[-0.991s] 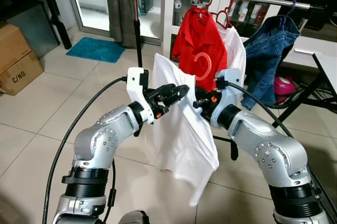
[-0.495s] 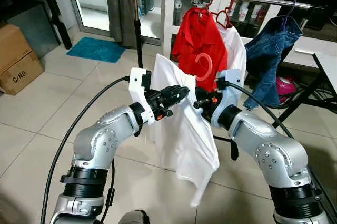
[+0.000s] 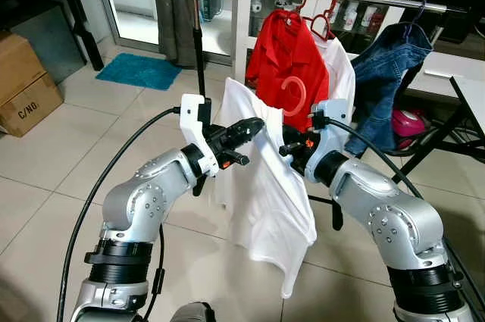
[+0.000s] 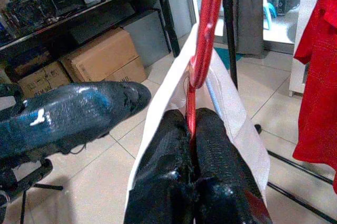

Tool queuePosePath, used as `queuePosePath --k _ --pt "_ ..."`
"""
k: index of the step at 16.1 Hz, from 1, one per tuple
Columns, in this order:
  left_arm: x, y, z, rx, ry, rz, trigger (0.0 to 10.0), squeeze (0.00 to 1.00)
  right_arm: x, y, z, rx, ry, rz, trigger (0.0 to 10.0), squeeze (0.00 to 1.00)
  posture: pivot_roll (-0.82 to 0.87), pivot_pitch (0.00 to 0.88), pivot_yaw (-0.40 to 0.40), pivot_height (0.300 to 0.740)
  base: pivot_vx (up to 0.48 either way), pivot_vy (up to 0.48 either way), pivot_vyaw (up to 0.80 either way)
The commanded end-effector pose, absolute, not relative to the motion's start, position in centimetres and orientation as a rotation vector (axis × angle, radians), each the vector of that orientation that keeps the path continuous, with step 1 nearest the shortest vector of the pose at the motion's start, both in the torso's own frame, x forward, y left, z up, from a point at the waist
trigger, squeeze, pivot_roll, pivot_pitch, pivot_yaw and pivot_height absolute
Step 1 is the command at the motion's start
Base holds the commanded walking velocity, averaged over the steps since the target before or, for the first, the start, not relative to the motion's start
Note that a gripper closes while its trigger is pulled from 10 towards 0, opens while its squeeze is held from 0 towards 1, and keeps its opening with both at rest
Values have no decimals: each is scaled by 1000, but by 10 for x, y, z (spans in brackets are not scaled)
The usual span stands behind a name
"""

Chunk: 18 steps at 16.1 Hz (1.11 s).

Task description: Hang hanger

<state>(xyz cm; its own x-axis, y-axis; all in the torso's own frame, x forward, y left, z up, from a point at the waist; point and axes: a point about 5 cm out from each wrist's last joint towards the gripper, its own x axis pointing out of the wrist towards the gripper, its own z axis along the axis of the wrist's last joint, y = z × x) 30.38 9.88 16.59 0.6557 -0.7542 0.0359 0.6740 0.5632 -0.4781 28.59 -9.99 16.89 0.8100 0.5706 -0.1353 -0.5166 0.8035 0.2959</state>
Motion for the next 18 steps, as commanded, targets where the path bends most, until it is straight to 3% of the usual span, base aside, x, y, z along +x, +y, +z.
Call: queuePosePath --k 1,4,5,6,7,9,10,12,14,18 --pt "306 99 172 -491 145 -848 0 0 286 -104 179 251 176 583 10000 0 -13 0 -5 740 0 0 0" --pt "318 118 183 -496 50 -761 0 0 287 -105 180 246 175 577 10000 0 -17 0 -4 740 0 0 0" --pt "320 124 185 -439 47 -763 2431 0 287 -105 180 223 175 579 10000 0 -14 0 -7 740 0 0 0" --pt "319 125 187 -422 51 -804 10000 0 287 -106 181 204 174 580 10000 0 -14 0 -7 740 0 0 0" --pt "318 131 190 -306 55 -868 10000 1000 288 -106 182 166 168 583 10000 0 -14 0 -5 740 0 0 0" --pt "317 141 191 -136 39 -900 10000 1000 288 -106 185 147 160 587 10000 0 -14 0 -3 740 0 0 0" --pt "321 156 190 39 28 -863 10000 1000 288 -107 186 148 154 592 10000 0 -16 0 -2 740 0 0 0" --pt "327 179 194 205 1 -773 10000 1000 286 -109 189 161 145 608 10000 0 -16 0 1 740 0 0 0" --pt "335 203 194 253 28 -644 10000 1000 281 -110 194 221 127 673 10000 0 -12 0 0 740 0 0 0" --pt "346 212 184 244 54 -474 10000 1000 268 -109 200 322 110 828 10000 0 -15 0 0 740 0 0 0"
